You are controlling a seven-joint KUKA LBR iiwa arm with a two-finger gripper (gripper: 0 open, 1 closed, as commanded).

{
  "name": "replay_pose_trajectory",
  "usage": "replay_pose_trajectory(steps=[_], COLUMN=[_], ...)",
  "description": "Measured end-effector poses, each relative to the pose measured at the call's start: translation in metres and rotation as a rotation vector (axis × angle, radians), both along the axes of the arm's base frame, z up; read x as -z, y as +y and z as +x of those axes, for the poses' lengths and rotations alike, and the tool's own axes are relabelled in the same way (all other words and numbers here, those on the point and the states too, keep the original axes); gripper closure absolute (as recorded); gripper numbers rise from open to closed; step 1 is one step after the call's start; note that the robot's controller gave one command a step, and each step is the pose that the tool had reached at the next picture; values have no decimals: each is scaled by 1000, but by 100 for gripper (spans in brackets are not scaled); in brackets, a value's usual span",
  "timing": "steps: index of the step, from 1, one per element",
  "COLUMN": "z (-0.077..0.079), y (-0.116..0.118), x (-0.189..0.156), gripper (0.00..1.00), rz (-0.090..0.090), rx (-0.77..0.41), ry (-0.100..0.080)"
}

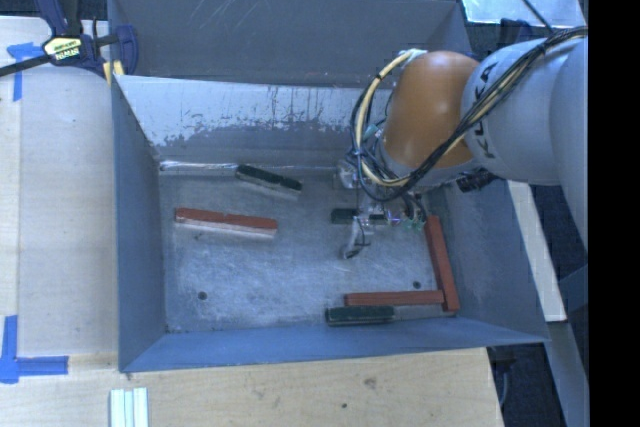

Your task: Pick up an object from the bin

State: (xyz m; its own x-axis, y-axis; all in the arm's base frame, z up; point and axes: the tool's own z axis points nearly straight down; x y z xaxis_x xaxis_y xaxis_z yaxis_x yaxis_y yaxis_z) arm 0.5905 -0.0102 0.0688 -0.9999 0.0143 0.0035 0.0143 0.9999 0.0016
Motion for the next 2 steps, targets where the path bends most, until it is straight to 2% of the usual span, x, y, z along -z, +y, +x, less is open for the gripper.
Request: replay_pose_trajectory(steps=[1, 2], z=[3, -14], y=[-2, 4], x=[-6, -174], gripper=[100, 100], rz=[-2, -2], rx=[2, 3], ry=[-10, -16])
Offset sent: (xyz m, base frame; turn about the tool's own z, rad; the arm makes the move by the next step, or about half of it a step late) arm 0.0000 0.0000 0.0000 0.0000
